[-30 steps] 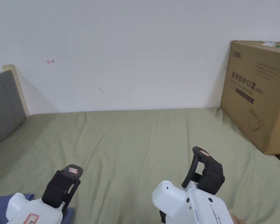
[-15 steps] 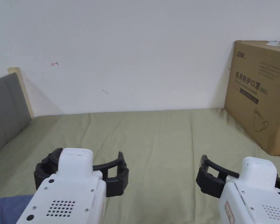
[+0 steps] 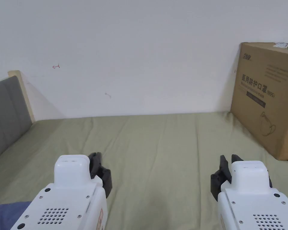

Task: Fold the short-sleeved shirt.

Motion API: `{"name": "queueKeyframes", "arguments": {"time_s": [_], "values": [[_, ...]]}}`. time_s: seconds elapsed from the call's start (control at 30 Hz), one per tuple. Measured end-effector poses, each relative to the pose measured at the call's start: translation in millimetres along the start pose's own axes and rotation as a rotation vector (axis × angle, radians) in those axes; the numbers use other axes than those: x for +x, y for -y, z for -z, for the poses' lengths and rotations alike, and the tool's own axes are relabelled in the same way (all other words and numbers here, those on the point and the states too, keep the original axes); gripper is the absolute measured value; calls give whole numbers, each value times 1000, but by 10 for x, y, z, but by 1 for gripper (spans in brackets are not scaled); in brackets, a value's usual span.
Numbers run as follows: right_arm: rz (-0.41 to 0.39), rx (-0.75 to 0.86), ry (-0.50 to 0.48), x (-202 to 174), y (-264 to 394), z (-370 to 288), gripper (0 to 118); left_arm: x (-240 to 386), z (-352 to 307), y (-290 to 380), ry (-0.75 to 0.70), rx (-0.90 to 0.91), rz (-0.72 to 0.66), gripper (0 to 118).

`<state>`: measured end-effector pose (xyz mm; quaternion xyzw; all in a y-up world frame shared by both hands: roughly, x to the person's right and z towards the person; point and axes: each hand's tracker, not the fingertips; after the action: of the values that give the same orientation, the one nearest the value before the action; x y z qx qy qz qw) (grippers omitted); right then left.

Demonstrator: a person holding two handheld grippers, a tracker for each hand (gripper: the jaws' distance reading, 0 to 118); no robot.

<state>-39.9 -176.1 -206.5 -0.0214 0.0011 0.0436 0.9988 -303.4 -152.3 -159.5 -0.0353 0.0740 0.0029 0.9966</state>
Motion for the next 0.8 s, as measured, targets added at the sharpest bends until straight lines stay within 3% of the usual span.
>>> {"name": "queueKeyframes", "arguments": {"time_s": [0.07,0.1,0.57,0.67,0.8], "values": [[22,-5,-45,28,5,-4,14,-37,33,39,-8,1,-11,0],[26,-9,-36,29,13,-1,1,-8,8,19,0,-5,-29,0],[43,-51,-51,4,8,63,0,-60,-19,-2,-15,-13,-48,0],[46,-45,-115,-176,-64,118,0,-186,-140,-25,-50,-13,-54,0],[14,-27,-271,-642,-123,127,0,-529,-420,-65,-183,-14,-8,0]]}}
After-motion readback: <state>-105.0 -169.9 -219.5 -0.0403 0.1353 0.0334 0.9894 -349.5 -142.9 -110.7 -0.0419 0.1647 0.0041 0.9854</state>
